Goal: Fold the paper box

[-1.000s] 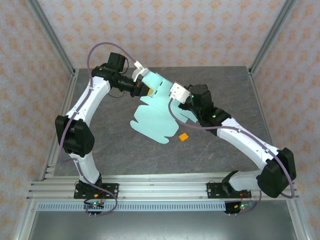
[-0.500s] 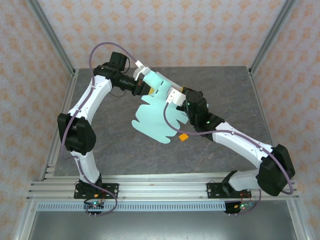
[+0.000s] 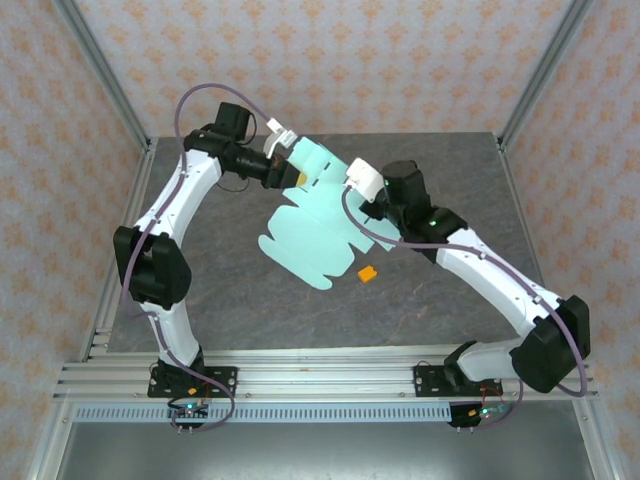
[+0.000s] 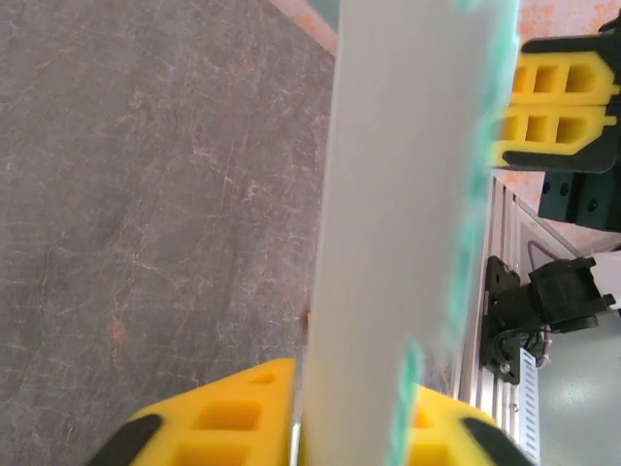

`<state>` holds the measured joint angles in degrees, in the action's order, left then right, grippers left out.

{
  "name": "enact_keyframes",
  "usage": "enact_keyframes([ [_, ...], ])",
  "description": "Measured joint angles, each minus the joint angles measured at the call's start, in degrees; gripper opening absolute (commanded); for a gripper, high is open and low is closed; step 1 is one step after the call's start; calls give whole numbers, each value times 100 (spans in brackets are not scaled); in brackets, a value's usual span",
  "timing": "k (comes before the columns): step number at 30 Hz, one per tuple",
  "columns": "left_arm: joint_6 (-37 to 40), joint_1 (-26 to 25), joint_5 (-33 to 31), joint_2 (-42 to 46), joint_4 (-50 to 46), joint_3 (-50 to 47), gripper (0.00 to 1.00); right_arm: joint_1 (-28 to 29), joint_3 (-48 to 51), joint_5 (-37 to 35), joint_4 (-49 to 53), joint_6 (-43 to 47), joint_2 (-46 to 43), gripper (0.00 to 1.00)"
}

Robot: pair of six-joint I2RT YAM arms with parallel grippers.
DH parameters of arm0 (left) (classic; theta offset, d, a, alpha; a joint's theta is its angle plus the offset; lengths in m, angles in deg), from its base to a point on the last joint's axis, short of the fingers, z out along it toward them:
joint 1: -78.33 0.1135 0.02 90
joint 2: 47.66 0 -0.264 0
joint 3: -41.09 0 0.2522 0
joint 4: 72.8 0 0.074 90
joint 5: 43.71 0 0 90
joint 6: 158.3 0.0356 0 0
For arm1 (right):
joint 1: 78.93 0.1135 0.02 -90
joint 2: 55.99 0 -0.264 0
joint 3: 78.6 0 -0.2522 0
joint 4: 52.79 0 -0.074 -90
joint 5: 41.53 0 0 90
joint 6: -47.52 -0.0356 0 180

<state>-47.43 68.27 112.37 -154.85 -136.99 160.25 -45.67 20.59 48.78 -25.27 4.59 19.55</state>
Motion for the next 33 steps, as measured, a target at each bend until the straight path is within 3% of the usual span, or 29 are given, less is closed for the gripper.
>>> enact_keyframes([
  [6,-289,232,-131,2,243,-26,41,-382,-450,675,1021,-669,170,0],
  [10,-820,382,-466,175,817,-459,46,-546,-586,1134,1412,-1064,271,0],
  [13,-1513,520,-1027,579,1506,-1215,49,-608,-638,1353,1569,-1333,343,0],
  [18,-3047,599,-2538,1777,2719,-2903,48,-603,-737,1567,1624,-1860,599,0],
  [22,-3842,192,-3477,2684,3222,-3967,48,-605,-782,1510,1622,-2218,890,0],
  [25,-4253,-433,-3703,3064,3563,-4583,45,-605,-809,1447,1622,-2424,1082,0],
  [29,-4948,-1060,-3659,2798,4148,-5003,34,-605,-894,1294,1624,-2594,1342,0],
  [33,-5630,-1353,-3654,2138,4806,-5042,26,-605,-896,1167,1622,-2719,1436,0],
])
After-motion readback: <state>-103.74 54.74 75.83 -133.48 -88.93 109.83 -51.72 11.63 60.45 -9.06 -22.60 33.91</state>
